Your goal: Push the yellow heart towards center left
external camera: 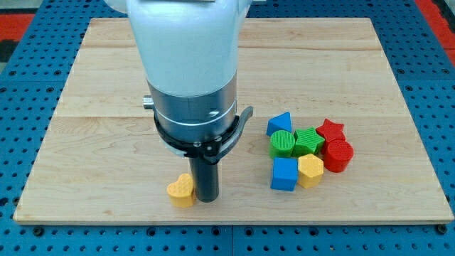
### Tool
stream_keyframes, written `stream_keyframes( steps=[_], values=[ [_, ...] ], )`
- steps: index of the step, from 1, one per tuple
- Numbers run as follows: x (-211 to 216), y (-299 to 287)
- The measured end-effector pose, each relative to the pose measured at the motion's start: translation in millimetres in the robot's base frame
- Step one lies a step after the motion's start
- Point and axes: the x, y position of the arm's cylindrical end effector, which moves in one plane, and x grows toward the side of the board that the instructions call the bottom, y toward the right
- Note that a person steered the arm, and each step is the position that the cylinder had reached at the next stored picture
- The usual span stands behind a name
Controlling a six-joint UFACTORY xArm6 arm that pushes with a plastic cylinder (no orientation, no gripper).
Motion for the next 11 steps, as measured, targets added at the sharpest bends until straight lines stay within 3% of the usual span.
stream_keyframes(
  steps=[1,2,4,6,7,10,11],
  values=[
    [22,19],
    [15,-27],
    [-65,-73],
    [-23,-76],
    [-40,-114],
    [-181,-149],
    [-198,-145]
  ],
)
